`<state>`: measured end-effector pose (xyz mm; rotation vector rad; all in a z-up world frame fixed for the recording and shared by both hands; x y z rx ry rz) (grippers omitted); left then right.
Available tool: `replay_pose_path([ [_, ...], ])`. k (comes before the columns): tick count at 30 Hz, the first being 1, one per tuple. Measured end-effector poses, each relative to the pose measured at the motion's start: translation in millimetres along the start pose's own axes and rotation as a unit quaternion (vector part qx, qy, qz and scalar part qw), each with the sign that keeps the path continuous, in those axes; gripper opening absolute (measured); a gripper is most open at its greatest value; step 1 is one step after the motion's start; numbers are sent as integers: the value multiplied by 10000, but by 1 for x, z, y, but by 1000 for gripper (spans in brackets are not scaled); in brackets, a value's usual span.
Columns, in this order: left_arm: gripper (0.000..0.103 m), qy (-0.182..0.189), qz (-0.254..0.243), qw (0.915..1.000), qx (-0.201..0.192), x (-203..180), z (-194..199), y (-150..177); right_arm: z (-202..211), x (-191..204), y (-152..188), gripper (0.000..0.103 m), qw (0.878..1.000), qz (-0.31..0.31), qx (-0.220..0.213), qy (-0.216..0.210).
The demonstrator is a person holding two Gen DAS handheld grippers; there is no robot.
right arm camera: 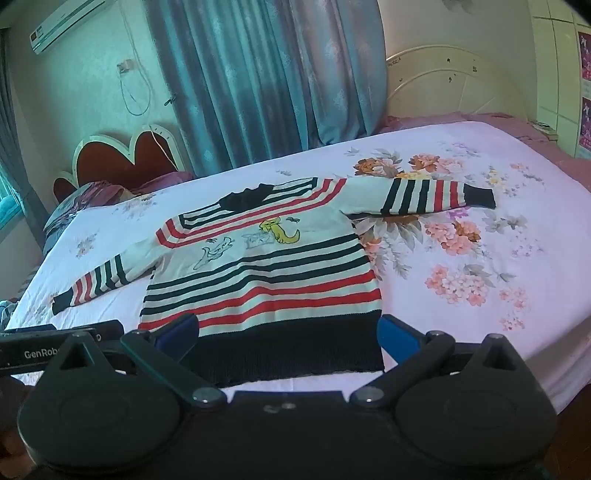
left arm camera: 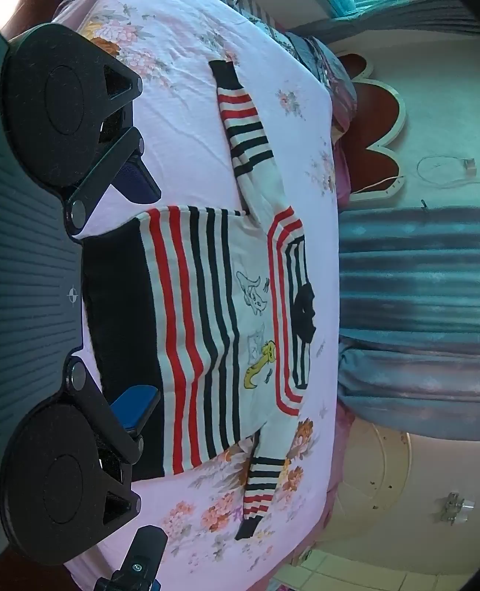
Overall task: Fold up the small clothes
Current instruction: 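Move both tools toward the striped sweater lying flat on the bed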
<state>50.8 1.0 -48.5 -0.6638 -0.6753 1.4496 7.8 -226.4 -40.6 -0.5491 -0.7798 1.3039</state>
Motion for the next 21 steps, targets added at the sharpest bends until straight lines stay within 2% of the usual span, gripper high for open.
replay_pose_path([
  [21,103,-44,-28,10000,-47,8,-13,-12,-14,5,-9,102,10000,-42,-51,73],
])
Point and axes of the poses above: each gripper's, at about its wrist camera, not at the fingertips, and z roughly against the way its jaws point, x to its left, y to its underside, the point moved 7 cm from there along -z, roughly the way its jaws point, and after that the axes turned 3 degrees about -x, right-handed, at the moved point
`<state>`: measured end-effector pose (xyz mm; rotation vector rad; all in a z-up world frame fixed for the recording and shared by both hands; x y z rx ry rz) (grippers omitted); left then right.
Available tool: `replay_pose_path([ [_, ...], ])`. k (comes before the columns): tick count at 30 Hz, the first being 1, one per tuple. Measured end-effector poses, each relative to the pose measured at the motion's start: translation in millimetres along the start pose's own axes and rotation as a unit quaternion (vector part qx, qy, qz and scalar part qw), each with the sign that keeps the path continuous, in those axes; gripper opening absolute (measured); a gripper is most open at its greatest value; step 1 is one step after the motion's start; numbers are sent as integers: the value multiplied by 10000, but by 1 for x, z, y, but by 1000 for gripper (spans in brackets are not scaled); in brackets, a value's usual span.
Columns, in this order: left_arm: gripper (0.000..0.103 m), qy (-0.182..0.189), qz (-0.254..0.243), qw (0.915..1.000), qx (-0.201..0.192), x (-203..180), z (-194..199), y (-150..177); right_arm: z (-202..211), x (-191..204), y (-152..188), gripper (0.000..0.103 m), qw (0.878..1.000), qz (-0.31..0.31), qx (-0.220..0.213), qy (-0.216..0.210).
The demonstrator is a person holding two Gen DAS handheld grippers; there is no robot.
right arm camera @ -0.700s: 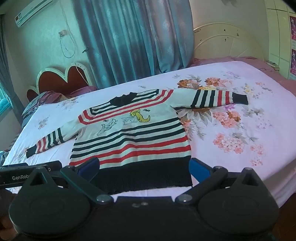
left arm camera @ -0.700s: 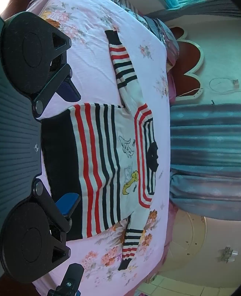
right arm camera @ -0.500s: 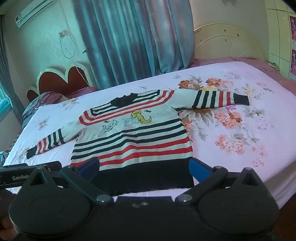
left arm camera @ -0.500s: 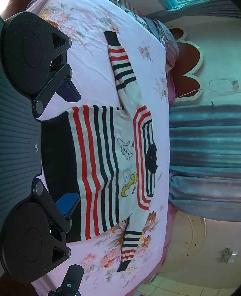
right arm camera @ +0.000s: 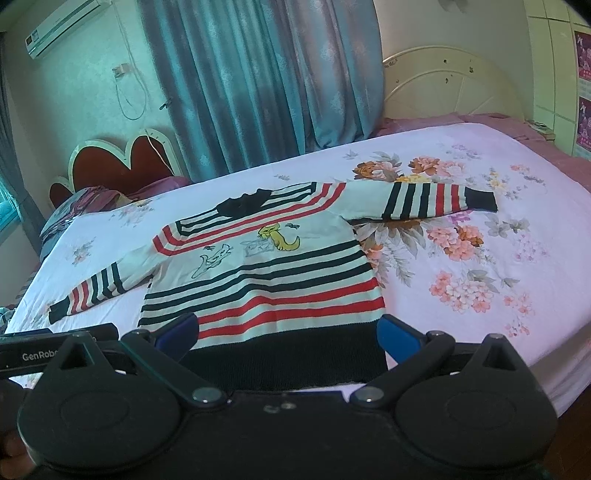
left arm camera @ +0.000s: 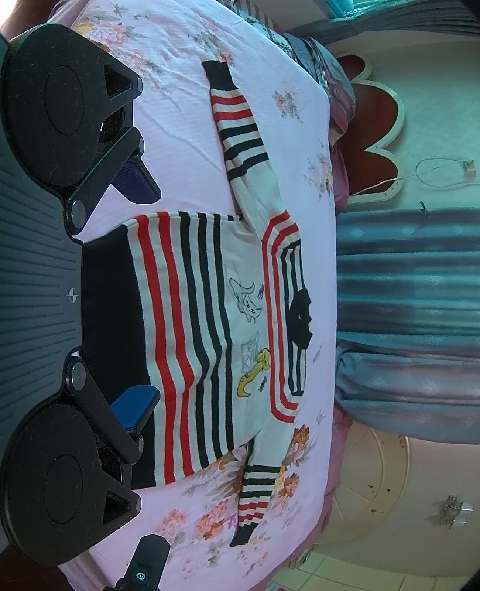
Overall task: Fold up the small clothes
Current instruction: 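Move both tools toward the striped sweater lying flat on the bed, then grasp the black cuff of the sleeve nearest the right gripper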
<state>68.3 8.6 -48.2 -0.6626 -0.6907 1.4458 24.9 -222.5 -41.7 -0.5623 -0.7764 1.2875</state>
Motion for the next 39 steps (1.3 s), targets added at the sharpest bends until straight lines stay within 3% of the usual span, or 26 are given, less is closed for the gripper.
replay_pose_path([
  [17,103,65,90,9999,51,-1,-25,-10,-15,-1,-5,102,10000,-18,30,31],
  [39,103,69,262,9996,71,-27,-98,-57,-84,-43,-39,102,9996,-180,113,175],
])
Point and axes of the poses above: each gripper's, at about its wrist camera, not at the fingertips, and z roughly against the way its jaws point, x to its left, y to its underside, the point moved 7 cm from there along -z, roughly the way its jaws point, and after that the axes turned 3 degrees about -x, right-handed, at the moved point
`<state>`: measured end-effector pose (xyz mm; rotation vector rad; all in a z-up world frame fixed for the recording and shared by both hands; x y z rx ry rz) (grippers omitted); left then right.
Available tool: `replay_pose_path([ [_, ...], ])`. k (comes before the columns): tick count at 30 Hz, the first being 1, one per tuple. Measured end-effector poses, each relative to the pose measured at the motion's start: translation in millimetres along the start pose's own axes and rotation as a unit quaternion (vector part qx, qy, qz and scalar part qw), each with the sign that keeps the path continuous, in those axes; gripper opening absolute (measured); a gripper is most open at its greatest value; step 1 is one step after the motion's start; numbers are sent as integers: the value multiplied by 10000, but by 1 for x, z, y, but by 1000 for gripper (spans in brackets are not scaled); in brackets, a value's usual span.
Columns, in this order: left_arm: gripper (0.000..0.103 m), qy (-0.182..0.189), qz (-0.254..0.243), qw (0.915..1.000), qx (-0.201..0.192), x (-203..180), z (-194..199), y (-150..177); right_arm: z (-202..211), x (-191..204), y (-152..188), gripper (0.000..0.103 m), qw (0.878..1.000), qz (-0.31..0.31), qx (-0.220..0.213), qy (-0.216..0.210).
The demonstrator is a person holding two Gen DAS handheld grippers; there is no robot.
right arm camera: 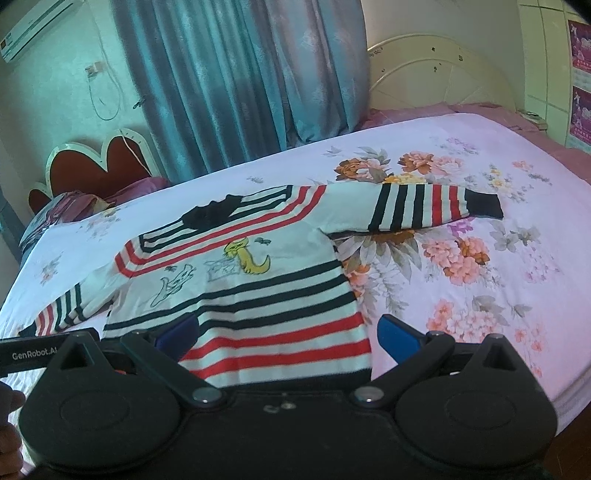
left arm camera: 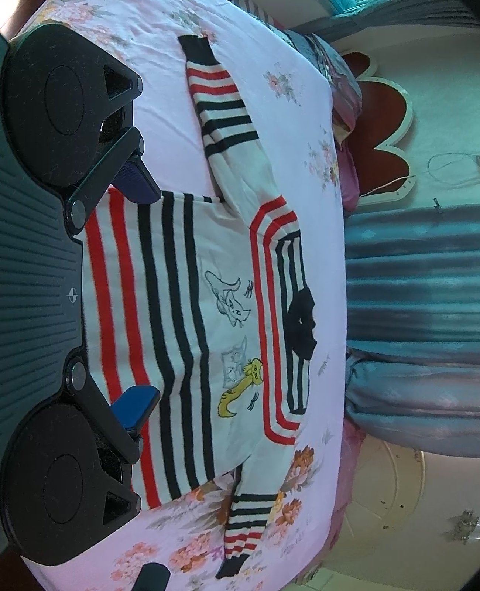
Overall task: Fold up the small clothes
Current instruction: 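Grasp the black cuff of the sleeve nearest the right gripper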
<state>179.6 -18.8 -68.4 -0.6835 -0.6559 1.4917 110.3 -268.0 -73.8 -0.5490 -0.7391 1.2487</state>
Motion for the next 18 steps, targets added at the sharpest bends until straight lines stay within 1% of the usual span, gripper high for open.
replay_pose_path([
  [4,103,-26,11,9999,108,-6,-20,-7,-15,-8,-10,102,10000,-38,3,45],
  [6,103,-16,21,10000,21,-10,-28,-15,-24,-14,-16,102,10000,-30,-34,86],
  [7,103,-1,31,10000,71,-13,-33,-16,-28,-17,-18,102,9999,-32,-40,114],
  [12,103,81,66,9999,-53,-26,-55,-35,-51,-35,-32,102,9997,-121,-78,191],
  [16,103,210,220,9995,-65,-36,-72,-48,-67,-48,-44,102,9995,-142,-107,275],
  [18,103,181,207,9996,-8,-40,-85,-50,-75,-55,-50,102,9994,-147,-117,302],
])
Point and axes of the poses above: each gripper's, at about its wrist camera, not at the fingertips, and z roughly against the way its jaws point, x to its left, y to its underside, the point moved 7 cm from there along -z, roughly the way its jaws point, and after that the axes turned 3 degrees about -x, right-handed, at the moved point
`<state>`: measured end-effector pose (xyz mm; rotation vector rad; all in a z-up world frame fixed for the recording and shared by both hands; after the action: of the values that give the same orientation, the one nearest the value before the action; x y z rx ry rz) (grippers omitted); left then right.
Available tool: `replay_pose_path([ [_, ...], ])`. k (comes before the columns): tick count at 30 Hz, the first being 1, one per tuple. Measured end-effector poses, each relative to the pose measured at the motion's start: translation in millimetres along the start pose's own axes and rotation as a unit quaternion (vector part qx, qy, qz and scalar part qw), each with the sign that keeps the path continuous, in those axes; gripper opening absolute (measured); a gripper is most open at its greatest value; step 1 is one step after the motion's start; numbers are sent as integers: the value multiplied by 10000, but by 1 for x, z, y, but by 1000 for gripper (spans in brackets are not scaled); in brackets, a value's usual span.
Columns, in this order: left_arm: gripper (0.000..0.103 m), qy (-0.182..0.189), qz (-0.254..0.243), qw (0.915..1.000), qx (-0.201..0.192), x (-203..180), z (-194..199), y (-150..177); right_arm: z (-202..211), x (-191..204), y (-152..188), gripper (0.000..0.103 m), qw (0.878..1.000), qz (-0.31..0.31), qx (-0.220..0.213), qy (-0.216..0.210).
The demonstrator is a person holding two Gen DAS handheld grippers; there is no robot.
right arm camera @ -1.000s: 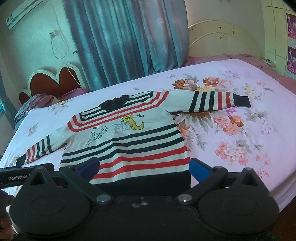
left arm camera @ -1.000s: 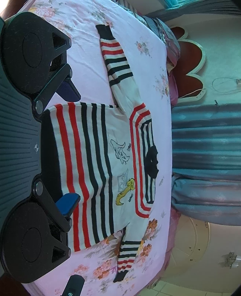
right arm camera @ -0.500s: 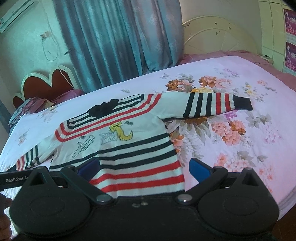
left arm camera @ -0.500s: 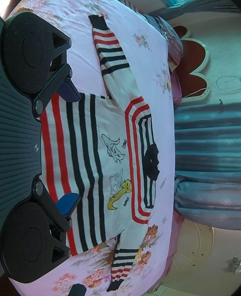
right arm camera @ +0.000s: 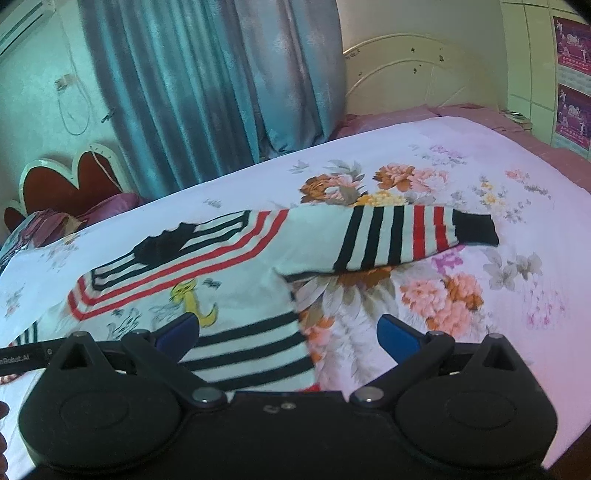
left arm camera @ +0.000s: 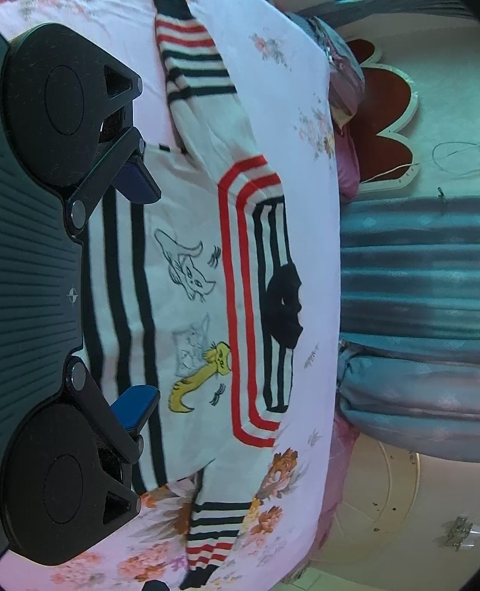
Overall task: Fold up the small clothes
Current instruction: 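Grasp the black cuff of the sleeve nearest the right gripper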
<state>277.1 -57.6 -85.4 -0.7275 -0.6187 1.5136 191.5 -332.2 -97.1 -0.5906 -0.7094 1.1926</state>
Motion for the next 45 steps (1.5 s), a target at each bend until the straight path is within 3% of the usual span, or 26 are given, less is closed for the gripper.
replay_pose_path([
  [8,103,-175,-1,9998,85,-14,-44,-12,-42,-31,-18,91,9997,-39,66,242],
  [13,103,-314,-81,9994,76,-23,-71,-20,-73,-56,-26,79,9990,-180,226,349],
  [21,103,-369,-150,9991,132,-38,-107,-31,-125,-116,-31,65,9945,-576,369,790],
  [27,103,-385,-185,9989,211,-47,-131,-32,-156,-163,-34,60,9882,-940,435,1129],
  [32,103,-403,-222,9984,332,-52,-142,-27,-175,-205,-35,59,9776,-1602,429,1299],
  [38,103,-491,-359,9969,498,-54,-156,-19,-191,-239,-37,42,9642,-2274,314,1324],
  [45,103,-505,-447,9959,609,-50,-168,-15,-205,-258,-44,24,9575,-2481,85,1467],
])
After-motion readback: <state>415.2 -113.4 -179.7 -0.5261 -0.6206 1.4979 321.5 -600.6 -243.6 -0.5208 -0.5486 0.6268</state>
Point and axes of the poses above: each gripper's, at about its wrist camera, not at the fingertips, and z roughly against the way its jaws point, x to its left, y to its underside, the point moved 7 cm from there along -z, roughly the way its jaws point, and after that the axes turned 3 degrees about -x, right-handed, at the moved point
